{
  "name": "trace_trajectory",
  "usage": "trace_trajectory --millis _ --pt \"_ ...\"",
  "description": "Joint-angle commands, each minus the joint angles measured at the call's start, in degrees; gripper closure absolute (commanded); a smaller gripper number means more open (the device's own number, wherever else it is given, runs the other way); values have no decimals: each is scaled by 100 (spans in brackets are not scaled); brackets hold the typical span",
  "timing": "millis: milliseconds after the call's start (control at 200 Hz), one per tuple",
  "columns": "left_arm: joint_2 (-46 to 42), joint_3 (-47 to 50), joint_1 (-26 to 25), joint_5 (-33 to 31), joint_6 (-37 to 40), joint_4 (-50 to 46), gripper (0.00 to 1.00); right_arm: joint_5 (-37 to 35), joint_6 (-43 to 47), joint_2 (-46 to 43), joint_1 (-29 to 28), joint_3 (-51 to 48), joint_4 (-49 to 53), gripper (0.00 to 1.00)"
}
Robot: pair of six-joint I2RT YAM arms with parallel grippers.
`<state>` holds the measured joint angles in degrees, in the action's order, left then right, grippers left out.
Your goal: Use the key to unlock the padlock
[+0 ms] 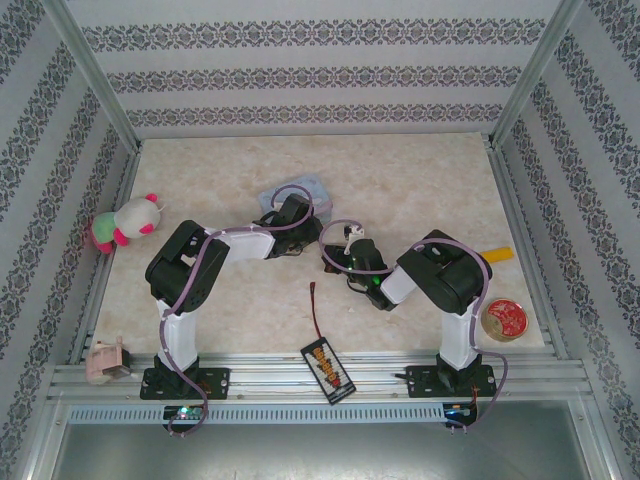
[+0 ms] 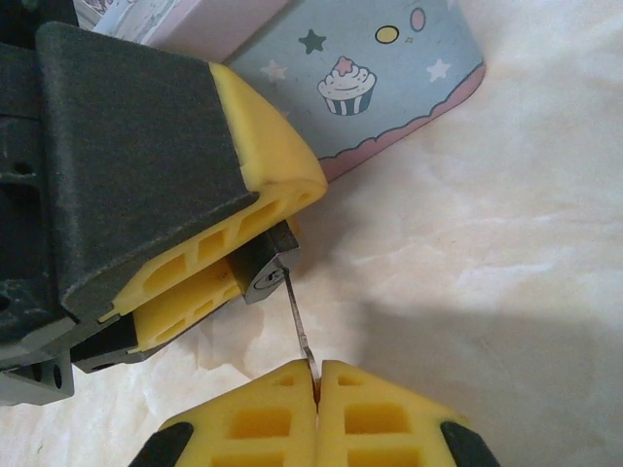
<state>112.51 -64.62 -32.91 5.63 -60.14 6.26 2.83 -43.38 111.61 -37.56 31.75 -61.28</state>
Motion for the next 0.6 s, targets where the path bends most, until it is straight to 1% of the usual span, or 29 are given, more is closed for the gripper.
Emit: trace_trajectory --millis 0,395,595 --pt "-35 112 -34 329 -189 84 88 -351 34 28 -65 -18 -486 100" --pt "-33 141 -14 334 -270 174 88 -568 -30 -8 -127 -422 -910 100" --pt "-6 134 -14 342 -314 226 88 -436 -29 69 -136 -350 -946 100"
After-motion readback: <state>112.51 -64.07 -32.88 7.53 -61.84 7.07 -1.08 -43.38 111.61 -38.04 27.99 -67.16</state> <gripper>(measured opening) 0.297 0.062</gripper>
